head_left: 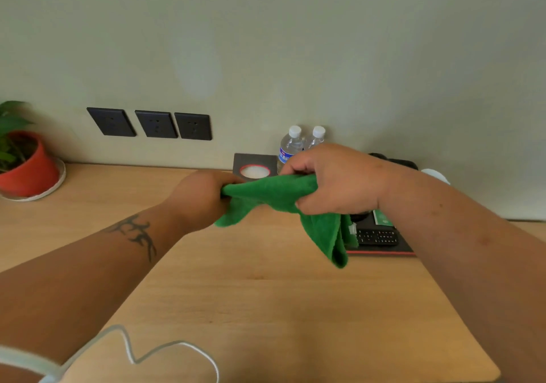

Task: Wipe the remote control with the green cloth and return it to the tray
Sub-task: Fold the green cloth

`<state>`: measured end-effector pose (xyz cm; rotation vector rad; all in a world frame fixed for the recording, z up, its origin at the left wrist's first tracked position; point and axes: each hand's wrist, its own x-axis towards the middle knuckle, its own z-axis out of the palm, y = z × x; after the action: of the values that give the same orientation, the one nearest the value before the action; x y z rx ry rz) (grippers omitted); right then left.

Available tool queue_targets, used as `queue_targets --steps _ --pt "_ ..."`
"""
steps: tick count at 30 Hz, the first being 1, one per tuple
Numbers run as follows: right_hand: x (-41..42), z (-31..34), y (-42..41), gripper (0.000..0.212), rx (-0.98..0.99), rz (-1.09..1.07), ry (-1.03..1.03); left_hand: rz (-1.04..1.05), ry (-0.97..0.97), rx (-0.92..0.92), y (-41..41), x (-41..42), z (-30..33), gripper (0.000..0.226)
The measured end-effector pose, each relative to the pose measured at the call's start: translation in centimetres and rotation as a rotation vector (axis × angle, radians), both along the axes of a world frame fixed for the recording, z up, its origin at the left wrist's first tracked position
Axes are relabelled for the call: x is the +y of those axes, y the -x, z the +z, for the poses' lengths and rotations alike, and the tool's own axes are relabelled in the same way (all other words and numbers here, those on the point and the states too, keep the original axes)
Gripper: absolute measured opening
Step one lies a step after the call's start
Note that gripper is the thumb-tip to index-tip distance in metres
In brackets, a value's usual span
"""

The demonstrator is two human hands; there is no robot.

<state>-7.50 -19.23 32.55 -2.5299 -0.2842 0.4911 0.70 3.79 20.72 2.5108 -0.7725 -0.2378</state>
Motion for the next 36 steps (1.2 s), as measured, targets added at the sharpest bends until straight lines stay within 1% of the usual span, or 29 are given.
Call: queue_targets --steps 1,3,5,6,7,8,10,12,14,16,19,20,21,22,24,25,26,27,29,31,33,36 --pt "0.3 -0.2 0.2 0.028 -0.002 0.031 0.065 -0.015 0.019 -0.036 0.2 0.1 -0.4 0.044" --pt "1.2 -1.7 0.5 0.029 -0.019 0.111 0.207 -0.067 -0.052 -0.039 0.6 0.4 -2.1 0.051" --pt "1.9 -4.3 0.7 0.032 -0.008 0.187 0.260 -0.121 -0.208 0.048 1.5 0.4 -3.9 0.063" --pt "2.2 -5.9 0.9 0.034 0.013 0.204 0.268 -0.152 -0.257 0.100 2.1 0.3 -4.5 0.068" --pt "2.4 -7.3 1.0 0.036 0.030 0.205 0.275 -0.188 -0.267 0.147 2.8 0.0 -4.9 0.070" --pt "2.4 -8.7 1.1 0.039 0.031 0.198 0.290 -0.229 -0.253 0.178 3.5 -0.5 -5.2 0.068" --pt "2.5 -10.9 1.6 0.044 0.005 0.181 0.316 -0.291 -0.173 0.244 5.4 -1.8 -5.5 0.050" --pt "2.6 -12.6 2.0 0.046 -0.008 0.163 0.314 -0.220 -0.044 0.385 7.3 -3.0 -6.4 0.039" --pt "2.6 -14.0 2.5 0.051 0.016 0.143 0.266 -0.119 0.093 0.525 8.7 -3.9 -8.0 0.028" --pt "2.1 -15.4 3.1 0.061 0.038 0.124 0.212 -0.071 0.143 0.575 9.4 -4.3 -9.6 0.011" --pt "1.1 -17.2 4.3 0.079 0.068 0.080 0.201 -0.028 0.158 0.595 9.7 -4.6 -10.3 0.002" --pt "0.7 -17.8 4.7 0.082 0.097 0.038 0.192 -0.007 0.184 0.609 9.5 -4.6 -10.4 0.008" --pt "0.3 -18.4 5.0 0.081 0.132 -0.024 0.164 0.018 0.203 0.618 9.3 -4.6 -10.3 0.014" --pt "-0.1 -19.0 5.1 0.073 0.163 -0.095 0.118 0.048 0.215 0.629 8.9 -4.5 -10.2 0.016" --pt "-0.9 -19.7 4.8 0.044 0.197 -0.191 0.063 0.109 0.244 0.665 8.2 -4.1 -10.2 0.011" --pt "-1.1 -19.8 4.6 0.029 0.211 -0.195 0.069 0.131 0.253 0.680 7.9 -3.7 -10.3 0.010" --pt "-1.3 -19.8 4.5 0.019 0.226 -0.178 0.084 0.133 0.240 0.687 7.8 -3.4 -10.3 0.008" --pt "-1.3 -19.6 4.4 0.014 0.237 -0.142 0.108 0.111 0.214 0.683 7.9 -3.0 -10.4 0.008" --pt "-0.9 -19.1 4.1 0.017 0.253 -0.043 0.160 0.053 0.194 0.657 8.6 -3.0 -10.1 0.019" --pt "-0.3 -19.0 3.9 0.020 0.278 0.045 0.200 0.025 0.252 0.646 9.6 -3.6 -9.8 0.028" --pt "0.0 -18.9 3.6 0.022 0.282 0.124 0.272 0.032 0.290 0.714 10.2 -4.2 -9.8 0.028" --pt "-0.4 -19.0 2.5 0.022 0.159 0.195 0.365 0.023 0.240 0.860 9.9 -3.5 -10.9 0.025"
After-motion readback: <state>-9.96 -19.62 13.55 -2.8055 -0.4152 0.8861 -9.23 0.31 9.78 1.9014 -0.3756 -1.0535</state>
